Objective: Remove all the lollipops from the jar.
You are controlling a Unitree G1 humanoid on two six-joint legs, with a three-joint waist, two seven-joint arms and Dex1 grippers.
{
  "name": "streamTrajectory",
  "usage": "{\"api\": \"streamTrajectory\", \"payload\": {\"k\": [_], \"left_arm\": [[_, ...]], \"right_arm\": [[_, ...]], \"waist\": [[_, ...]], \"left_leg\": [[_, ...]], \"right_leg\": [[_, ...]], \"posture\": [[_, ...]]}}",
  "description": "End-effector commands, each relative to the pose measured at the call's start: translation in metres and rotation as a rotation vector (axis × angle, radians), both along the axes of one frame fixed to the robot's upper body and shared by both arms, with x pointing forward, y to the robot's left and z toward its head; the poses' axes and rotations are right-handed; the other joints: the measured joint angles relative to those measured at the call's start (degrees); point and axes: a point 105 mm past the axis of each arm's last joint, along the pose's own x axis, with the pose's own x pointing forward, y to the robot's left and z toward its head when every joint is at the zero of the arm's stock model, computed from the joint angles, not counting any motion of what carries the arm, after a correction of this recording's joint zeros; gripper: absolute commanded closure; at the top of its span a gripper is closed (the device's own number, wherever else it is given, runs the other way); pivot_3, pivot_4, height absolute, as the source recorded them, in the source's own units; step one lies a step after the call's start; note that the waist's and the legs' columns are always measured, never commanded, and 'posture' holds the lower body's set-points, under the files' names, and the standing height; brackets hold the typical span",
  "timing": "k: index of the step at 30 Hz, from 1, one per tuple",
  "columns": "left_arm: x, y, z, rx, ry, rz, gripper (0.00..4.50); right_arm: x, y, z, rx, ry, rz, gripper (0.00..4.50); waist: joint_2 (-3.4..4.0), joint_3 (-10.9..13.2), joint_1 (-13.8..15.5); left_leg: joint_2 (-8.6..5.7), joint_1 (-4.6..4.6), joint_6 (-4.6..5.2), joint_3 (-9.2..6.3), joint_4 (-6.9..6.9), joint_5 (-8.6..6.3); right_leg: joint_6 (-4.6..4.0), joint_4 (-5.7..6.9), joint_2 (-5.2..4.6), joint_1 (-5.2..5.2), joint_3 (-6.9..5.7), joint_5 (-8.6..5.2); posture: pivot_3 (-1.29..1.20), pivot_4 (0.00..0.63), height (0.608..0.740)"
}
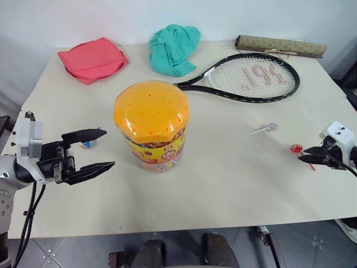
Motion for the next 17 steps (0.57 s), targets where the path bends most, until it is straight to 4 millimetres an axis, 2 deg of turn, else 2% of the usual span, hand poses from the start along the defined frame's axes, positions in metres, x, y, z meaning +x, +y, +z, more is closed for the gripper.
{"api": "streamTrajectory", "payload": {"k": [1,4,6,8,11,13,17], "left_arm": [[0.002,0.013,0.003,0.035,-0.003,0.077,0.0],[0.004,0.019,-0.002,0.053,0.007,0.114,0.0],[0.006,0.027,-0.007,0.087,0.013,0.154,0.0],[0.007,0.037,-0.011,0.118,0.007,0.184,0.0],[0.008,0.053,-0.017,0.159,0.005,0.238,0.0],[0.009,0.057,-0.02,0.172,-0.006,0.266,0.0],[0.008,0.049,-0.032,0.177,0.022,0.283,0.0]], "right_arm": [[-0.005,-0.004,0.019,0.031,-0.082,0.015,1.52],[-0.009,0.004,0.036,0.084,-0.174,0.094,0.62],[-0.014,0.019,0.063,0.188,-0.328,0.217,0.02],[-0.02,0.034,0.077,0.24,-0.39,0.309,0.02],[-0.03,0.082,0.097,0.358,-0.477,0.485,0.02],[-0.039,0.111,0.094,0.368,-0.495,0.589,0.02],[-0.049,0.154,0.071,0.39,-0.531,0.69,0.02]], "waist": [[0.0,0.0,0.5],[0.01,0.0,0.9],[0.01,0.0,0.8],[0.01,0.0,0.8],[0.01,0.0,0.7],[0.0,0.0,0.7],[0.0,0.0,1.0]], "left_leg": [[0.0,-0.02,0.0,0.0,0.01,0.0],[-0.01,-0.03,0.0,0.0,0.04,0.0],[-0.02,-0.04,0.0,-0.01,0.07,0.0],[0.01,-0.03,0.0,0.02,0.05,0.0],[0.12,0.03,-0.02,-0.04,0.04,-0.01],[0.2,0.07,-0.07,-0.12,0.05,-0.04],[0.07,0.07,-0.06,-0.38,0.13,-0.07]], "right_leg": [[0.0,-0.01,0.0,0.0,0.0,0.0],[0.02,-0.02,0.0,0.01,-0.02,0.01],[0.02,-0.02,-0.01,0.02,-0.04,0.01],[0.04,-0.14,0.0,0.06,-0.08,0.02],[0.05,-0.24,0.06,0.19,-0.25,0.03],[0.05,-0.29,0.11,0.28,-0.33,0.03],[0.06,-0.27,0.04,0.4,-0.4,0.03]], "posture": [[0.0,0.15,0.74],[0.0,0.15,0.74],[0.0,0.15,0.74],[0.0,0.15,0.74],[0.0,0.15,0.74],[0.0,0.15,0.74],[0.0,0.15,0.74]]}}
